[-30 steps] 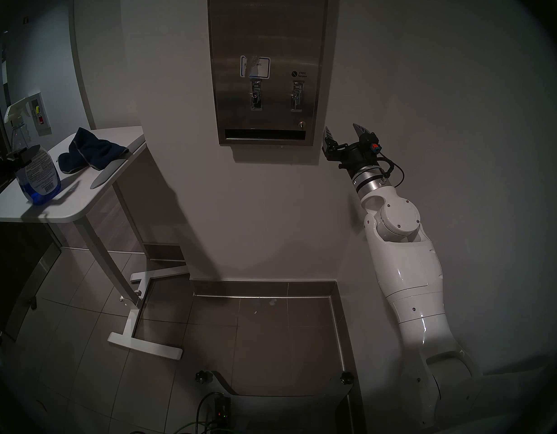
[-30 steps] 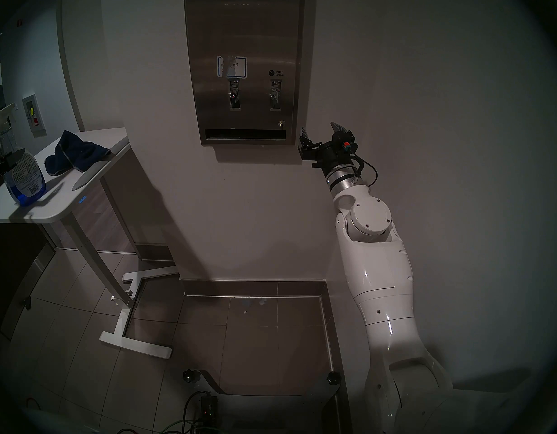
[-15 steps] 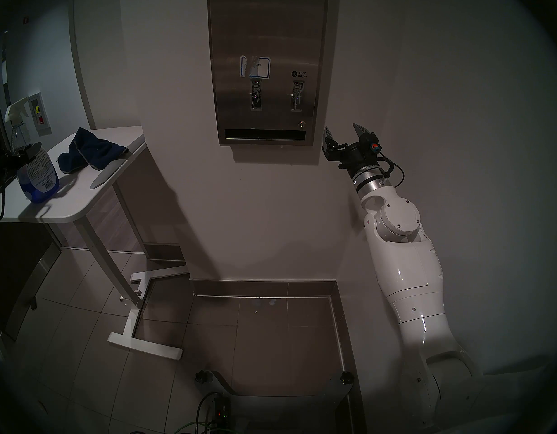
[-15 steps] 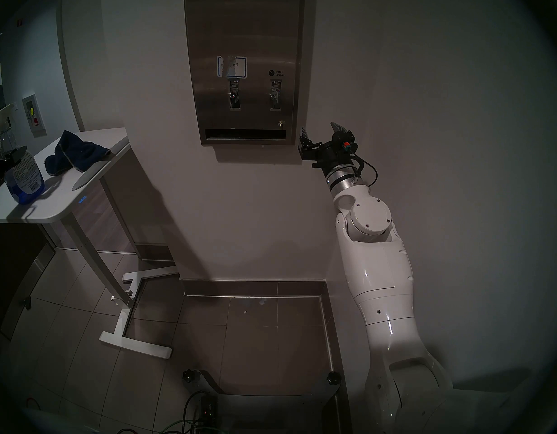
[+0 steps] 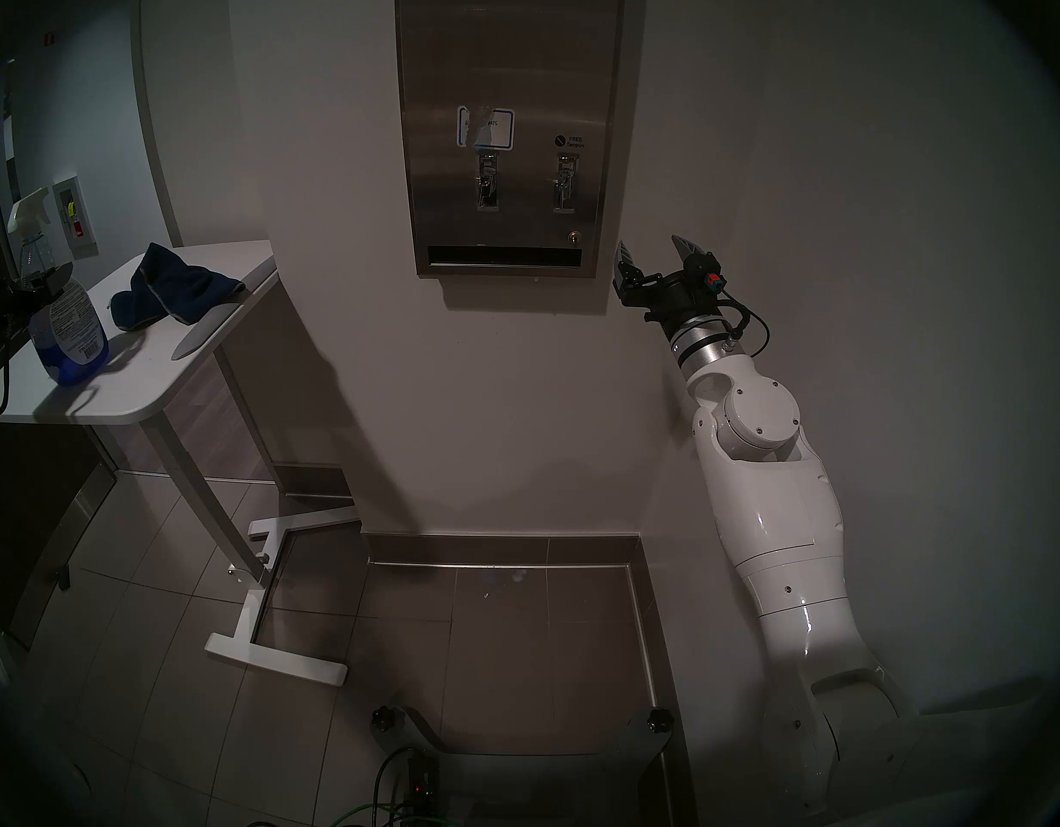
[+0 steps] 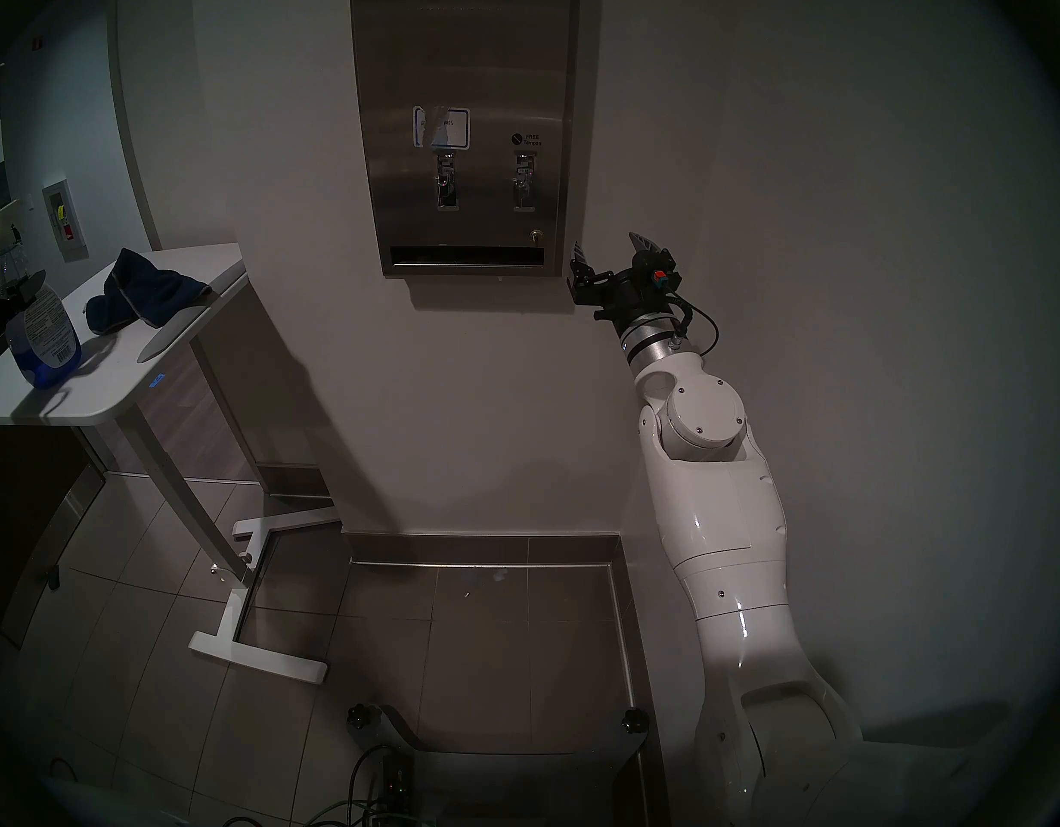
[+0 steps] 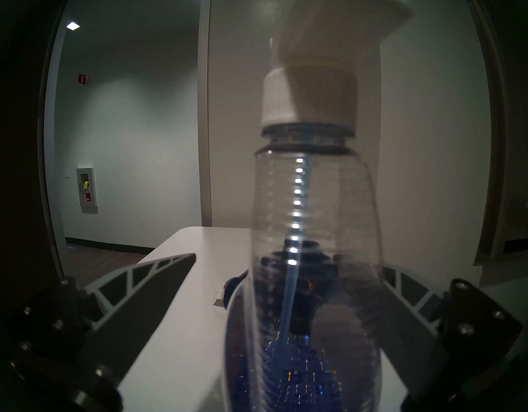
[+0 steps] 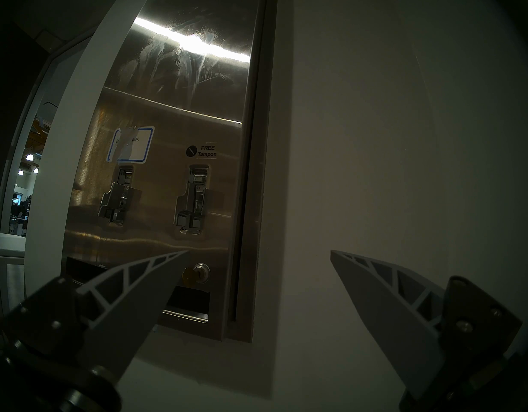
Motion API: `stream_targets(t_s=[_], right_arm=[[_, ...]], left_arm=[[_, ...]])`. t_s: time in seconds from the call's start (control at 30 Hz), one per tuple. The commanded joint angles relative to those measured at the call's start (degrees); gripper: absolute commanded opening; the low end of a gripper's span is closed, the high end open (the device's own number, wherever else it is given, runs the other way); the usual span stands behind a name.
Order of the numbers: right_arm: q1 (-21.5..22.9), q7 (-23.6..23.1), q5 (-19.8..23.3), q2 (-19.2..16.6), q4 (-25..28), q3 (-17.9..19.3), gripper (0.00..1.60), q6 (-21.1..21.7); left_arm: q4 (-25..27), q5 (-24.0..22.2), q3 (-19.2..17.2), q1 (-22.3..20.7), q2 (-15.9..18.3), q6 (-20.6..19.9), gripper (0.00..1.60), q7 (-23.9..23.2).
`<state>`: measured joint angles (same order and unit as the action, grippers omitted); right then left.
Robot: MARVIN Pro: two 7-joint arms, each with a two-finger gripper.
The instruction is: Pick up the cleaner bottle and spray the cleaner onto the surface
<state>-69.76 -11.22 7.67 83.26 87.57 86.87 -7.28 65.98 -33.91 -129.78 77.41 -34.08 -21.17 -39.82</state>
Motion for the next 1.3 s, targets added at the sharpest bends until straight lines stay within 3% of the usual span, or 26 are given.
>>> stream_targets(t_s=[0.0,0.33,0.67,1.27], right_arm=[[1.8,0.0,-0.1,-0.1,2.1,0.1,1.60,-0.5],[1.8,0.0,0.0,-0.1,2.1,0.1,1.60,-0.5],[1.8,0.0,0.0,-0.1,1.9,0.1,1.60,-0.5],[1.8,0.1,0.1,-0.1,1.6,0.0,1.60,-0.6]], left_arm=[[2.8,-1.5,-1.3,-1.1,0.0,-0.9,0.00,-0.2],[7.0,-0.4,-1.2,-1.4,-2.9,-1.5,0.00,5.8],[13.3,0.5,0.4,-4.8,-6.2,2.1,0.00,13.9],[22.6,-1.3,5.8,-10.9,-5.3,3.4,0.00,22.2]])
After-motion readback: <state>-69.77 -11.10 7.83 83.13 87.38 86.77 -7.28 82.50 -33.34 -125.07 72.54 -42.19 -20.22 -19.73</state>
